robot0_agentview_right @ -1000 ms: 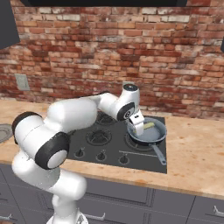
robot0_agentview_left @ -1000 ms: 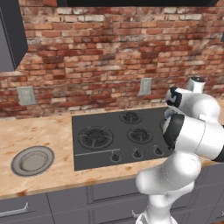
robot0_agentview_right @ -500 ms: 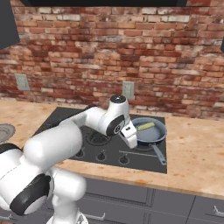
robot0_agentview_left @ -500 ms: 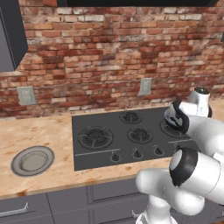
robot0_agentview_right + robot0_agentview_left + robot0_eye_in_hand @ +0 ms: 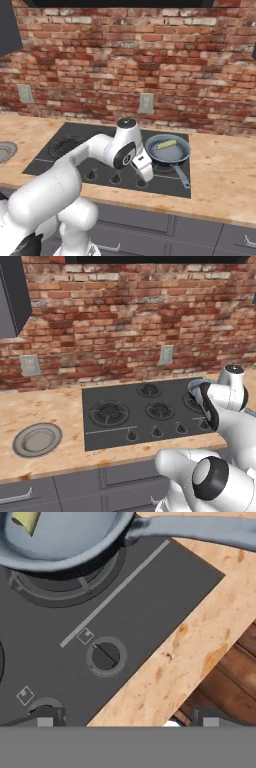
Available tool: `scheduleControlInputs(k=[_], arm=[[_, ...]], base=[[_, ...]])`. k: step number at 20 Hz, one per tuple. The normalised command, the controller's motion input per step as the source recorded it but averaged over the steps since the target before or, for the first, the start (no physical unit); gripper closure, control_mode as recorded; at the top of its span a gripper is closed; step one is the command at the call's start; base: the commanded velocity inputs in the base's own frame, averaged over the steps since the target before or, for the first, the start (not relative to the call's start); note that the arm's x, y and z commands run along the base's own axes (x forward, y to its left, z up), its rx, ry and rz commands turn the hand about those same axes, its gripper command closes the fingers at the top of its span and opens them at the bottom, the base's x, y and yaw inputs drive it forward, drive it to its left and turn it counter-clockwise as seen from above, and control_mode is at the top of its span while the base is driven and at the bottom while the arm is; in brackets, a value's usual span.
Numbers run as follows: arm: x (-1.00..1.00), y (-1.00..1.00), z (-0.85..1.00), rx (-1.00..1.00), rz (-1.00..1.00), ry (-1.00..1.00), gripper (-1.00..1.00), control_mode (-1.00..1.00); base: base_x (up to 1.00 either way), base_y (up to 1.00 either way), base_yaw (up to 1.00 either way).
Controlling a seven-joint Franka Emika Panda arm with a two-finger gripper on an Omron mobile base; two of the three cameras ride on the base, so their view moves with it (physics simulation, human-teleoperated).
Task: Pick up the butter stick and place it in the pan. Then turn on the burner for the pan.
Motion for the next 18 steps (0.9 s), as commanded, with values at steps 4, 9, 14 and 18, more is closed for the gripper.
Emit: scheduleControlInputs(k=[4,9,14,18], arm=[[-0.02,0.00,0.00,0.00,0.07,0.18,-1.00,-1.00],[0.01,0.00,0.00,0.00,0.13,0.19,-1.00,-1.00],[0.07,0.00,-0.05,0.00,0.15,0.17,-1.00,-1.00],[0.06,0.00,-0.17,0.00,0.16,0.08,-1.00,-1.00]], base=[[0.00,0.00,0.00],[0.00,0.00,0.00],[0.00,0.00,0.00],[0.00,0.00,0.00]])
